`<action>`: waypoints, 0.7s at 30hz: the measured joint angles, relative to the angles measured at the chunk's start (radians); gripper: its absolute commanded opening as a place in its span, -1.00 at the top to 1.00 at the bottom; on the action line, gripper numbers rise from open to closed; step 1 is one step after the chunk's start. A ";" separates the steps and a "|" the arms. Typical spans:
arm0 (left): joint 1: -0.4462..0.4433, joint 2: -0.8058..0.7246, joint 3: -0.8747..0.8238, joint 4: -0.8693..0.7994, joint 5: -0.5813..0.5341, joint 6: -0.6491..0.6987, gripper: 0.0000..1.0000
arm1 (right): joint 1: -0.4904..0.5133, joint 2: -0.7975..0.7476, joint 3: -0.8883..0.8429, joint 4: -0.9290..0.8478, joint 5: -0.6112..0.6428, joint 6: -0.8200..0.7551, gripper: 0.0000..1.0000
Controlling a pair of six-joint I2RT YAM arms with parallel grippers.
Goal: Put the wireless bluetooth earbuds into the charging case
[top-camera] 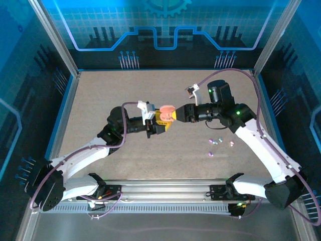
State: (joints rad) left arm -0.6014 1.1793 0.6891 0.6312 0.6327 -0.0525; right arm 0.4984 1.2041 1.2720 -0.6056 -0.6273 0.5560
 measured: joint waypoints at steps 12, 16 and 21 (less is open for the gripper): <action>0.000 0.000 0.000 0.003 0.000 0.000 0.48 | -0.008 -0.033 0.000 0.039 0.009 0.039 0.10; 0.000 0.000 0.003 0.003 0.001 -0.001 0.48 | -0.008 -0.026 0.000 0.048 0.006 0.050 0.10; 0.000 0.000 0.004 0.003 0.001 -0.001 0.48 | -0.008 0.009 0.000 0.041 0.005 0.053 0.10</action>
State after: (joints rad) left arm -0.6014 1.1793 0.6930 0.6342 0.6334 -0.0532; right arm 0.4900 1.2133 1.2720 -0.5644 -0.6228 0.6094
